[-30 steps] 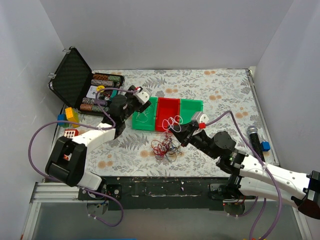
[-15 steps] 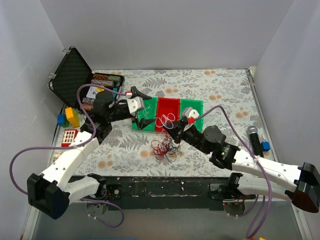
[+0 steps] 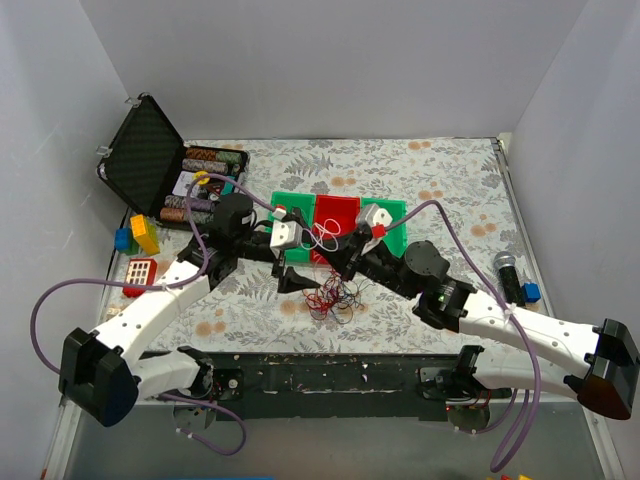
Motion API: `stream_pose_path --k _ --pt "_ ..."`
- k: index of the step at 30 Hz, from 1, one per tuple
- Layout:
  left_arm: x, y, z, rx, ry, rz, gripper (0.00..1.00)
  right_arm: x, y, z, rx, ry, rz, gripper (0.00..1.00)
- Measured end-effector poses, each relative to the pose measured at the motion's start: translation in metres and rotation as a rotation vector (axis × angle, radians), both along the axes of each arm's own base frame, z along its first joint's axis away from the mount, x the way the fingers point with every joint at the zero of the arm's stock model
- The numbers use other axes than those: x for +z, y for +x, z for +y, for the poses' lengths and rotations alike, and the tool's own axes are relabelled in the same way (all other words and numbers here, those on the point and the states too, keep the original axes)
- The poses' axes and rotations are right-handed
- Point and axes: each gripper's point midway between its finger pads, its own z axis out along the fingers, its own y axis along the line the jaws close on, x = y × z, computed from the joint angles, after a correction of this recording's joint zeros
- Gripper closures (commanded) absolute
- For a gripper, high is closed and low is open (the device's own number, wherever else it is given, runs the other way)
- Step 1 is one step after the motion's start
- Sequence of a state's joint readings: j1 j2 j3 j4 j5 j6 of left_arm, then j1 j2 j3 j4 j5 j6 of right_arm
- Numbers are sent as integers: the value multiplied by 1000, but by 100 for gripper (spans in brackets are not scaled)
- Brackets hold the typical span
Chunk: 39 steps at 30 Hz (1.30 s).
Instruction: Untangle the cables
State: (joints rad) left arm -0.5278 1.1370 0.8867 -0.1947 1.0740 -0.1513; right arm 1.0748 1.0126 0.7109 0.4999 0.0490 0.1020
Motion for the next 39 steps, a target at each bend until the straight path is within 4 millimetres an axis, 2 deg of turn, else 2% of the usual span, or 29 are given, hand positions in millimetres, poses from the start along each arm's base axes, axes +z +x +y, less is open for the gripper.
stream_pose_path --k 2,6,7,8,10,15,19,21,25,31,35,39 --pt "-6 -6 -6 -21 5 23 25 8 -1 3 13 13 -8 99" --pt "-4 -9 -14 -33 -5 30 59 21 -3 5 27 42 -24 99" --pt "-3 -9 -15 -30 -8 30 70 22 -3 5 28 45 -26 99" --pt "-2 -8 -15 -25 -9 29 88 22 -3 5 28 46 -26 99" --pt "0 -5 -15 -8 -13 26 100 22 -3 5 27 45 -25 99" --pt "7 1 -12 53 -26 -7 100 25 -2 1 15 56 -29 98" --pt "16 7 -8 115 -34 -36 100 26 -2 -10 -13 70 -24 45" --pt "22 11 -6 148 -37 -49 100 20 -2 -16 -26 66 -18 34" --pt "45 23 -5 206 -61 -92 100 -14 -5 -29 -37 0 6 23" --pt "87 28 -6 232 -123 -146 100 -82 -13 -38 -19 -159 61 17" --pt "105 26 -6 230 -153 -156 100 -100 -13 -36 -9 -207 58 16" --pt "122 22 -6 223 -181 -145 100 -114 -1 -23 -17 -226 45 18"
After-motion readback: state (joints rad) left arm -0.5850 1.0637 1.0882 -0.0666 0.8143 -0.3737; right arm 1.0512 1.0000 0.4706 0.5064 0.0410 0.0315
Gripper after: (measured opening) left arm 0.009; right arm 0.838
